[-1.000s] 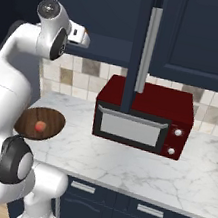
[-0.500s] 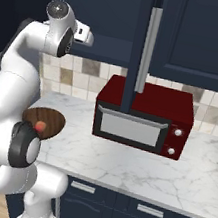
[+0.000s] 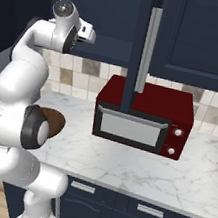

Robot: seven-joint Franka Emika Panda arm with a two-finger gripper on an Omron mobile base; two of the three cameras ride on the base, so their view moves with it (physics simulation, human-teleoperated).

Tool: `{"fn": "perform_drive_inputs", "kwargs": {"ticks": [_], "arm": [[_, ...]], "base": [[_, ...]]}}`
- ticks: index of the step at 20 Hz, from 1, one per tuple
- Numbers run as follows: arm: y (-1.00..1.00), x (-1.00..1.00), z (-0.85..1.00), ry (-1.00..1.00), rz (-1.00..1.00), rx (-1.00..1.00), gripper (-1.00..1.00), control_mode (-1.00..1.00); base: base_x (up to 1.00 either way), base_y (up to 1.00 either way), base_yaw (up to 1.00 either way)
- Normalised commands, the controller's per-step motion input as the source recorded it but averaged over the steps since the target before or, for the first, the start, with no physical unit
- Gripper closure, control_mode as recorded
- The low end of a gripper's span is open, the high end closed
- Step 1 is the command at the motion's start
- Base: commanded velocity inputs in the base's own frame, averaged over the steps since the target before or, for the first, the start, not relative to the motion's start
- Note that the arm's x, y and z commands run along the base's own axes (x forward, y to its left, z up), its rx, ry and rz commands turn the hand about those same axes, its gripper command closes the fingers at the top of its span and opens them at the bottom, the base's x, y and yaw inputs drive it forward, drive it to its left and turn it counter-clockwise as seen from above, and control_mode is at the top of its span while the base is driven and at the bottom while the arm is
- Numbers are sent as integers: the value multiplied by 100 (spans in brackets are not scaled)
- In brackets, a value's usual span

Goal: Open the cabinet. Pick the peach and orange from the cabinet and place them into the bowl. Then close the cabinet.

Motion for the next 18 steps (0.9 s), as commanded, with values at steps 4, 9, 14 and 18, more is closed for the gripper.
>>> {"fn": "perform_drive_inputs", "kwargs": {"ticks": [4, 9, 14, 18], "arm": [[9, 42, 0, 0, 0, 1, -100, -100], [12, 44, 0, 0, 0, 0, -100, -100], [11, 41, -1, 0, 0, 0, -100, -100], [11, 33, -9, 0, 0, 0, -100, -100]], "base": [[0, 0, 0], [0, 0, 0], [0, 0, 0], [0, 0, 0]]}}
